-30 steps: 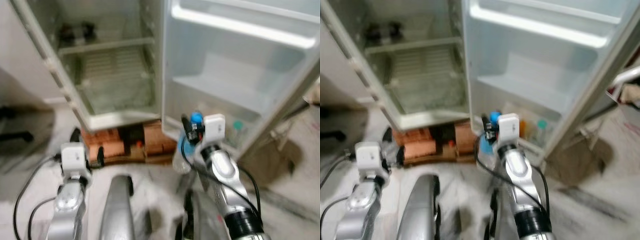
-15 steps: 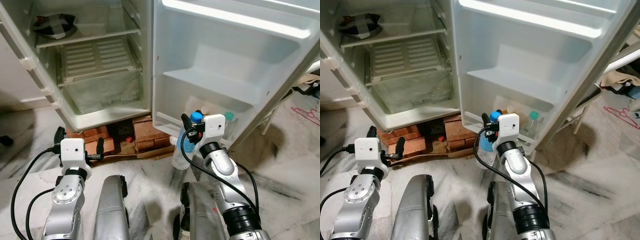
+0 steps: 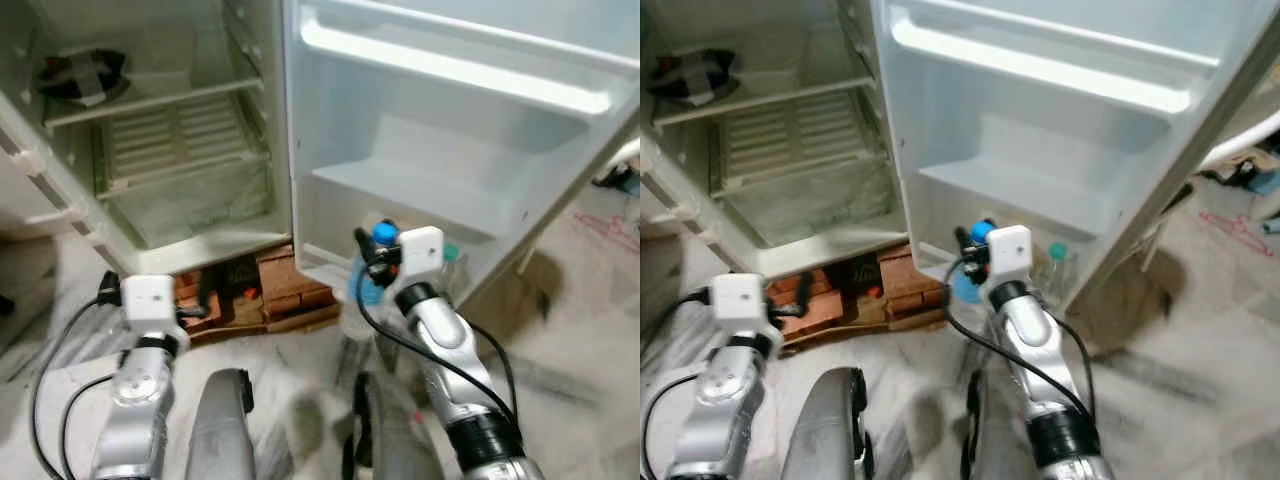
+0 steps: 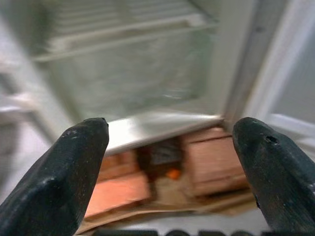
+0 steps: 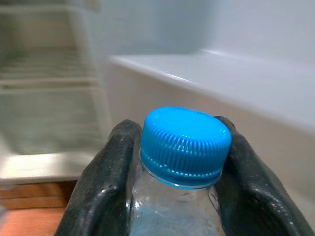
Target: Restocking fridge
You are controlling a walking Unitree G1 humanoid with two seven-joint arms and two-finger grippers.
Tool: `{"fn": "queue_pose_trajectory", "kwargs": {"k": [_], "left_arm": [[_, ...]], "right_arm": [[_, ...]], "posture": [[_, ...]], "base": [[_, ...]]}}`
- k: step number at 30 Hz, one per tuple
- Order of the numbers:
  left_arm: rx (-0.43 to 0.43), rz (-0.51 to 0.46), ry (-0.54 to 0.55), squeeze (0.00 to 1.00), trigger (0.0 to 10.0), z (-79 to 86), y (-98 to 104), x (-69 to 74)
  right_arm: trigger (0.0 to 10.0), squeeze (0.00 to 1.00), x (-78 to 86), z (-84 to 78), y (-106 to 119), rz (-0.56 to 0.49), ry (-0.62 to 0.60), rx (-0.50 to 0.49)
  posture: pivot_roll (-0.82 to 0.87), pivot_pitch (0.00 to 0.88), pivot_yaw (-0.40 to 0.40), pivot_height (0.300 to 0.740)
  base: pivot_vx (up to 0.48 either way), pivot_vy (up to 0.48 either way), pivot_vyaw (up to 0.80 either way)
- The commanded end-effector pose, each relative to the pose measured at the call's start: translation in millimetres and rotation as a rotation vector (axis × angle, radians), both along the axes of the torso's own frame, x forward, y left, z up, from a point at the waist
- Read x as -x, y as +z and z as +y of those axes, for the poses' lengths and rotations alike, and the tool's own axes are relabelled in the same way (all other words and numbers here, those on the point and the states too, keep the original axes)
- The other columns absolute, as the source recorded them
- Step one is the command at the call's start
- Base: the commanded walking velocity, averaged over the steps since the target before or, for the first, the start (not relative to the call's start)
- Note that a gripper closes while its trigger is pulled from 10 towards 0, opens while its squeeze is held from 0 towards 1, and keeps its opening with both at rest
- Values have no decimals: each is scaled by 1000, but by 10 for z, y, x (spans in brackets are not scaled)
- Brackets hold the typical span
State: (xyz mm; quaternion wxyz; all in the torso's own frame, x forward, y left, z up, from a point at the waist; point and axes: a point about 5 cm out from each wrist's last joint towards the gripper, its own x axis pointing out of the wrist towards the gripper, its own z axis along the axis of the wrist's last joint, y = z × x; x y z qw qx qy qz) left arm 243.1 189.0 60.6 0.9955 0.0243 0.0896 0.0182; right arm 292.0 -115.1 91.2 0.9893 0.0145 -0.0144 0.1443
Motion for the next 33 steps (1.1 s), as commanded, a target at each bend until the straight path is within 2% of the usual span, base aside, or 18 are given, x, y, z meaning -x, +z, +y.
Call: {"fn": "queue_pose_trajectory", "kwargs": {"k": [1,10,15,33], "left_arm": [[-23,8,20,0,10000,109,-7,32],[-18,7,30,0,10000,98,-8,33],[-17,7,31,0,10000,111,1,44],[-30,26,46,0,10000,201,2,84]], "right_arm": [[10000,0,-14,83,66,-30,19,-17],[10000,0,17,76,31,-18,21,-17],[10000,0,29,98,16,-4,35,-26],[10000,0,0,200,58,-32,108,-9]], "posture": [[66,134,-38,608],[65,140,-46,608],[68,154,-39,608],[81,187,-30,508]], "base": [[375,0,0],[311,0,0],[0,0,0],[0,0,0]]}}
